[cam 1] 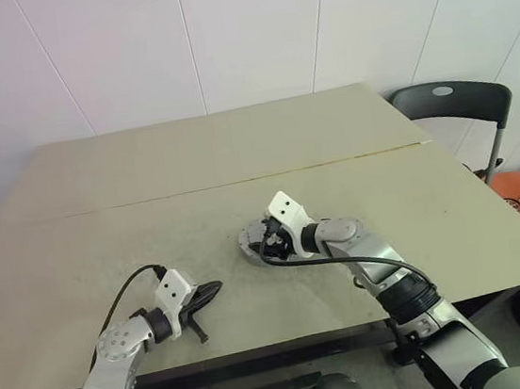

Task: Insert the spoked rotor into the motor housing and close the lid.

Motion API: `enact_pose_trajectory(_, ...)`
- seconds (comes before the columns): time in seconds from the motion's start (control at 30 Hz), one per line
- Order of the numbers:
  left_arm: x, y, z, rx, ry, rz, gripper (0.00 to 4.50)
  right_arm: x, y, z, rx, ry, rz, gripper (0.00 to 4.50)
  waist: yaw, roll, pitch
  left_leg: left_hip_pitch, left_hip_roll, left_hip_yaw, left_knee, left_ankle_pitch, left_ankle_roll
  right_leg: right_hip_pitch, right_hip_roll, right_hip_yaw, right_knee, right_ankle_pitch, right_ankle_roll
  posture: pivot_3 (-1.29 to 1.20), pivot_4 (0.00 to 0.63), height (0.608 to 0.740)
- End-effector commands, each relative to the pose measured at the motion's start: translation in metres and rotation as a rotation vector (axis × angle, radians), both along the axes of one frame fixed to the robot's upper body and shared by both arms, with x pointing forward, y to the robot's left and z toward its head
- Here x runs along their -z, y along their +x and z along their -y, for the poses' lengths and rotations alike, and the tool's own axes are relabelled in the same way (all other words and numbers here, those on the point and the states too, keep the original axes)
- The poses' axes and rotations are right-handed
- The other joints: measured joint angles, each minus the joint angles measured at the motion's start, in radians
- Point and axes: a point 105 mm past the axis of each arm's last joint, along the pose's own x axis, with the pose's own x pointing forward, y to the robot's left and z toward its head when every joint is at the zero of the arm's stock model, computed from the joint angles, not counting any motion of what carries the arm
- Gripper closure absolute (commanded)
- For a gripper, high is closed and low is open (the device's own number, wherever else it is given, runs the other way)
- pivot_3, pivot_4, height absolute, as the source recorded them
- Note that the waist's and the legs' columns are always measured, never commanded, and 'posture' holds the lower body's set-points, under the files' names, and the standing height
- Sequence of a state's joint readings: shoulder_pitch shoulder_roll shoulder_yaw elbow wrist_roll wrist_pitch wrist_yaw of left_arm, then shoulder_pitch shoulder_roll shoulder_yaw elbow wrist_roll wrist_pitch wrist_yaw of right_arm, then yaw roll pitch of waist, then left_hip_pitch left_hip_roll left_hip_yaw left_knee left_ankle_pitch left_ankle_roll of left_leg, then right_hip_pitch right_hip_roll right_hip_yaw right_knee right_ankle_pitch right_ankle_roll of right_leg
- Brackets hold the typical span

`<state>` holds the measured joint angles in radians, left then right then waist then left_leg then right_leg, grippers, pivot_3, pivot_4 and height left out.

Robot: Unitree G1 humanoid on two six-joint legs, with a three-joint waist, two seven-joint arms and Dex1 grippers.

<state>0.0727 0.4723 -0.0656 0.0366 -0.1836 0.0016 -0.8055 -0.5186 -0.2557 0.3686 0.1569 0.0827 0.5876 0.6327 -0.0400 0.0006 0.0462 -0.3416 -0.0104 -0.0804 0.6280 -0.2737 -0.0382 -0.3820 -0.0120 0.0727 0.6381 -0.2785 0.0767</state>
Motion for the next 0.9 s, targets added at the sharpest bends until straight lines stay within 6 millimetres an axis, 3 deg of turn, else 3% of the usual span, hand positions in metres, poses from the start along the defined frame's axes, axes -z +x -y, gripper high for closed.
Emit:
enact_pose_trajectory(0.03, 0.002, 0.002, -0.001, -0.001, 0.017, -0.001, 4.5, 0.046, -0.022, 0.016, 0.015, -0.068, -0.232, 1.45, 0.0, 0.0, 0.0, 0.0, 0.0, 0.0, 0.0, 0.0, 0.0, 0.001, 0.0, 0.0, -0.001, 0.0, 0.0, 0.0, 0.0, 0.74)
enact_pose_trajectory(0.3, 0.002, 0.003, -0.002, -0.001, 0.021, -0.001, 4.5, 0.053, -0.037, 0.014, -0.016, -0.014, -0.36, 1.45, 0.004, 0.0, -0.005, 0.001, 0.0, -0.002, -0.007, 0.0, 0.0, 0.003, -0.001, -0.002, -0.008, 0.0, 0.0, 0.0, 0.0, 0.74)
enact_pose_trajectory(0.63, 0.002, 0.003, -0.003, -0.001, 0.027, 0.0, 4.5, 0.069, -0.028, 0.032, -0.026, -0.209, -0.207, 1.45, 0.002, 0.002, -0.011, 0.004, 0.0, -0.002, -0.011, 0.0, 0.0, 0.004, -0.001, -0.003, -0.009, -0.001, 0.001, 0.0, 0.0, 0.74)
enact_pose_trajectory(0.73, 0.003, 0.003, -0.003, 0.0, 0.028, -0.001, 4.5, 0.076, -0.038, 0.034, -0.062, -0.209, -0.268, 1.45, 0.003, 0.004, -0.013, 0.005, 0.0, -0.002, -0.011, 0.0, 0.0, 0.006, -0.001, -0.003, -0.01, -0.001, 0.001, 0.0, 0.0, 0.74)
enact_pose_trajectory(0.9, 0.003, 0.003, -0.002, 0.001, 0.029, -0.002, 4.5, 0.072, -0.053, 0.029, -0.084, -0.061, -0.449, 1.45, 0.009, 0.004, -0.016, 0.005, -0.003, -0.002, -0.013, 0.0, 0.0, 0.007, -0.004, -0.003, -0.011, -0.003, 0.004, 0.0, 0.0, 0.74)
